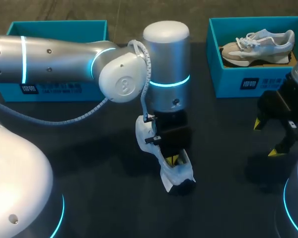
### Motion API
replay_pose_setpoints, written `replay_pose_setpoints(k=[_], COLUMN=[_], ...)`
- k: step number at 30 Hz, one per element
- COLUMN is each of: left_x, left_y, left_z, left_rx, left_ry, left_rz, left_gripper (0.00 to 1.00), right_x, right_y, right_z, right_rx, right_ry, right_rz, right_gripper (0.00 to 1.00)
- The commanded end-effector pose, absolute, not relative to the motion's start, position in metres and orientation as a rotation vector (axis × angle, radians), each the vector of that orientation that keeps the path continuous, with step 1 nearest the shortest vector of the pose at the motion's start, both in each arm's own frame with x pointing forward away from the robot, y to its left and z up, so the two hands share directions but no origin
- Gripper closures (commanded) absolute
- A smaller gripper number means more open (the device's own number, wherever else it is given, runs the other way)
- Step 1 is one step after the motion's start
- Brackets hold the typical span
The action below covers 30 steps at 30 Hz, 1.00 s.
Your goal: Take the shoe out of the shoebox, open the shoe tongue, remove and reinsert the insole, then place the shoe into the shoebox
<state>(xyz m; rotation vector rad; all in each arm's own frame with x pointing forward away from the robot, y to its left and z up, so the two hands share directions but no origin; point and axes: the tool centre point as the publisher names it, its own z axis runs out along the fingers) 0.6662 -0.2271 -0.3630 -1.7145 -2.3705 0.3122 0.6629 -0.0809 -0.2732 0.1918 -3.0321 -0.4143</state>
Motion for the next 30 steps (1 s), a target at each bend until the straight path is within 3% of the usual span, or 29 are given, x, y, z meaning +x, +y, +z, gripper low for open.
replay_pose_setpoints(k=[1,19,30], left_x=[0.662,0.656,0.666], left_y=[-0.228,-0.23,-0.229], left_z=[-0.373,-0.417,-0.381], left_rx=[-1.707,-1.659,-1.68], left_ry=[-2.342,-2.307,-2.464], left_rz=[0.286,0.222,0.177], left_gripper=[1.0,1.0,1.0], right_x=[0.662,0.662,0.662], right_y=[-0.081,-0.081,-0.081], right_z=[-0.273,-0.273,-0.273], right_rx=[0.19,0.19,0.19], right_ry=[-3.033,-3.033,-3.033], right_rz=[-0.41,-0.41,-0.41], right_gripper=[0.0,0.0,0.0])
